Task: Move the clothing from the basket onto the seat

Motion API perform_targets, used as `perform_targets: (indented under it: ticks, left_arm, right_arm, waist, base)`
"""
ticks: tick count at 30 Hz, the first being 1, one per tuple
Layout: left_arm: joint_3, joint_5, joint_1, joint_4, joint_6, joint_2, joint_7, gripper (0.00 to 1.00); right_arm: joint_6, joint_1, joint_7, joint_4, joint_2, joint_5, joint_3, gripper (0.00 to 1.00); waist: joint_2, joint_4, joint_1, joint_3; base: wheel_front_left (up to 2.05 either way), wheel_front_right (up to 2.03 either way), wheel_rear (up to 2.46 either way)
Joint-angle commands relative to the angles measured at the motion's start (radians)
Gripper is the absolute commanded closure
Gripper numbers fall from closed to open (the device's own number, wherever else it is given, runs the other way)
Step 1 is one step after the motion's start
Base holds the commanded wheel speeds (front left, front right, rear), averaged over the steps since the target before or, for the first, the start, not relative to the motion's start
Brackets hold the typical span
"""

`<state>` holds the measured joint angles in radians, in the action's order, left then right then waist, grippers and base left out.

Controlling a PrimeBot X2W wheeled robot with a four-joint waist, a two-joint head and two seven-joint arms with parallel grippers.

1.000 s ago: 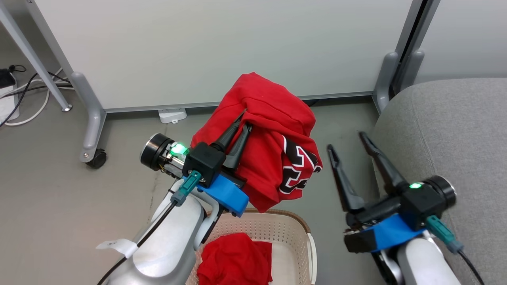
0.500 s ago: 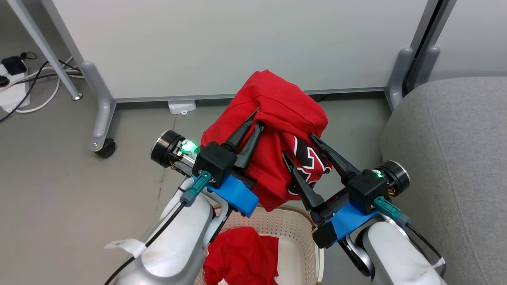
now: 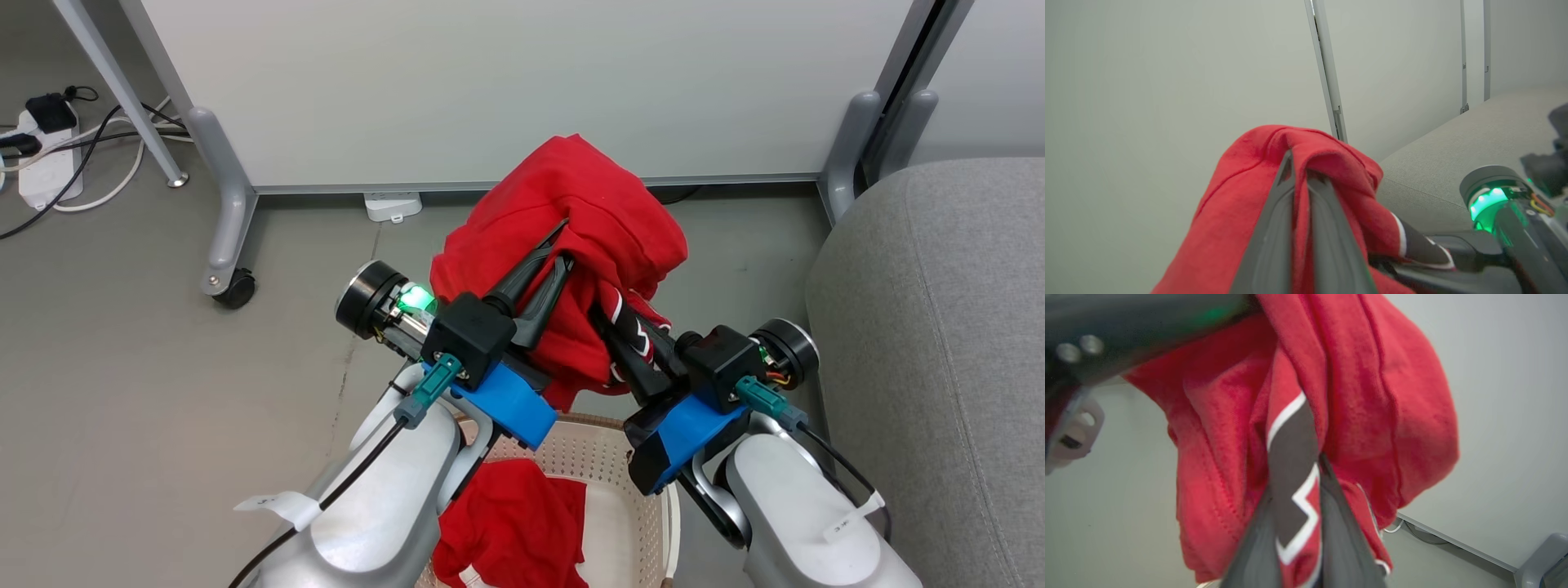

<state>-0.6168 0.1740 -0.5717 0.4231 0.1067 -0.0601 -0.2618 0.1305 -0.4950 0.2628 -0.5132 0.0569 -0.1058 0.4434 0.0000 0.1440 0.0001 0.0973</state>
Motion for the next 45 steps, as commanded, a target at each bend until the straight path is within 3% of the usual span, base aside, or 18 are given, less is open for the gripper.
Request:
perform_targets:
  ticks: [1, 19, 20, 21, 37, 45]
  left_arm:
    - [0.003, -0.005, -0.014, -0.002, 0.004, 0.001, -0.005, 1.00]
    - [0.019, -0.012, -0.008, 0.014, 0.006, 0.006, -0.005, 1.00]
    - [0.021, -0.010, -0.007, 0.018, 0.003, 0.006, -0.005, 0.15]
    - [0.019, -0.016, -0.010, 0.019, 0.001, 0.007, -0.004, 0.00]
    - [0.032, -0.032, -0.007, 0.008, -0.004, 0.008, -0.004, 0.00]
    - [0.039, -0.041, -0.019, -0.002, -0.004, 0.008, -0.004, 0.00]
  right_arm:
    - [0.000, -0.021, 0.003, -0.001, -0.004, -0.006, 0.001, 1.00]
    - [0.000, -0.018, 0.003, 0.015, -0.008, -0.014, 0.002, 1.00]
    - [0.000, -0.017, 0.003, 0.015, -0.008, -0.015, 0.003, 1.00]
    - [0.000, -0.016, 0.003, 0.016, -0.008, -0.016, 0.003, 1.00]
    - [0.000, -0.001, 0.003, 0.030, -0.008, -0.019, -0.006, 1.00]
    - [0.000, 0.003, 0.003, 0.052, -0.007, -0.014, -0.031, 1.00]
  waist:
    - [0.0000, -0.001, -0.0001, 0.000]
    - [0.0000, -0.007, -0.0001, 0.005]
    - [0.0000, -0.007, -0.0001, 0.005]
    - [0.0000, -0.007, -0.0001, 0.005]
    - [0.0000, -0.015, -0.0001, 0.018]
    - [0.0000, -0.061, -0.0001, 0.054]
  base:
    - [0.00, 0.00, 0.00]
    - [0.00, 0.00, 0.00]
    - [0.00, 0.00, 0.00]
    - [0.00, 0.00, 0.00]
    - [0.00, 0.00, 0.00]
    - [0.00, 0.00, 0.00]
